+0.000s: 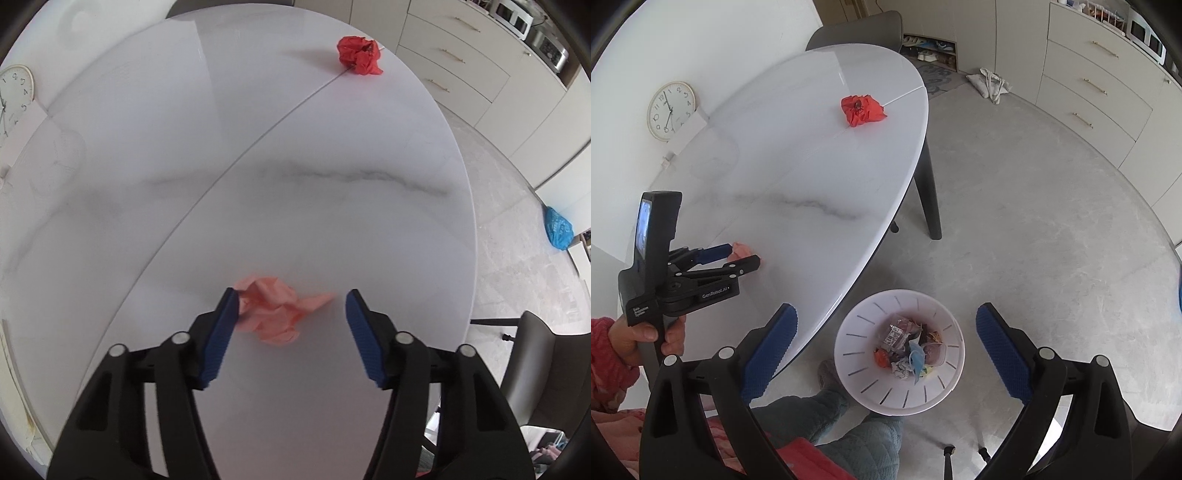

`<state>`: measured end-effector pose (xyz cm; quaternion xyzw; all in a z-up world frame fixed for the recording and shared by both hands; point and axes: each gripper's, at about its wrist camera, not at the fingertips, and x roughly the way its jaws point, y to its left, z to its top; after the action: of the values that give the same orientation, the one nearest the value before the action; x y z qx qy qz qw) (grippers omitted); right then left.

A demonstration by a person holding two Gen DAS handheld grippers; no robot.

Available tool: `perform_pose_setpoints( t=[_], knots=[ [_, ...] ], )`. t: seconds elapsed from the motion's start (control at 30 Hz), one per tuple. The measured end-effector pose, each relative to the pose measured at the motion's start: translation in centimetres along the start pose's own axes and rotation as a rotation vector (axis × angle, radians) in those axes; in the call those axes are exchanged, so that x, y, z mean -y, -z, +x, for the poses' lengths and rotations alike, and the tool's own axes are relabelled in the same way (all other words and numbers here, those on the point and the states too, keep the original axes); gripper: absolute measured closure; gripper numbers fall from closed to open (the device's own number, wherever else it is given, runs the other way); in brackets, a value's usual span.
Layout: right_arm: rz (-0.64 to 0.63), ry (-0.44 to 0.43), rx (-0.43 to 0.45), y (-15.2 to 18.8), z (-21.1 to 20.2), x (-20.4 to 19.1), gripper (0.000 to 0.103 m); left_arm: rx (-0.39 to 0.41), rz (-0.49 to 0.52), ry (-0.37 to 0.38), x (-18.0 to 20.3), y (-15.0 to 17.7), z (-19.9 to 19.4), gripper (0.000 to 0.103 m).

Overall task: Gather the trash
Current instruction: 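Grasp the pink crumpled paper with the left tool, then grasp the red crumpled plastic bag with the right tool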

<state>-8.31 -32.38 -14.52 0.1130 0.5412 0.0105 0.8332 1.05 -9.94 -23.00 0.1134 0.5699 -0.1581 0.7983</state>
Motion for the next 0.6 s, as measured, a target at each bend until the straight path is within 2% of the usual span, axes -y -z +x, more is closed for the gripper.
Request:
perform_pose_setpoints(
  t=[0.17, 0.33, 0.37, 0.4, 0.6],
  knots=[
    [0.005, -0.006, -0.005, -0.3, 0.3, 0.3, 0.006, 0.010, -0.013, 0.011, -0.7, 0.0, -0.1, 0.060],
    [-0.003, -0.013, -0.007, -0.8, 0.6, 0.1, 0.006, 0.015, -0.013, 0.014, -0.9, 0.0, -0.1, 0.063],
    [-0.006, -0.014, -0.007, -1.0, 0.7, 0.0, 0.006, 0.016, -0.014, 0.016, -1.0, -0.1, -0.1, 0.066],
    [-0.009, -0.015, -0.007, -1.1, 0.7, -0.1, 0.006, 0.020, -0.017, 0.020, -1.1, -0.1, -0.2, 0.076],
    [-0.027, -0.020, -0.012, -2.1, 1.4, -0.6, 0.006, 0.030, -0.031, 0.033, -1.7, -0.9, -0.4, 0.076]
  ],
)
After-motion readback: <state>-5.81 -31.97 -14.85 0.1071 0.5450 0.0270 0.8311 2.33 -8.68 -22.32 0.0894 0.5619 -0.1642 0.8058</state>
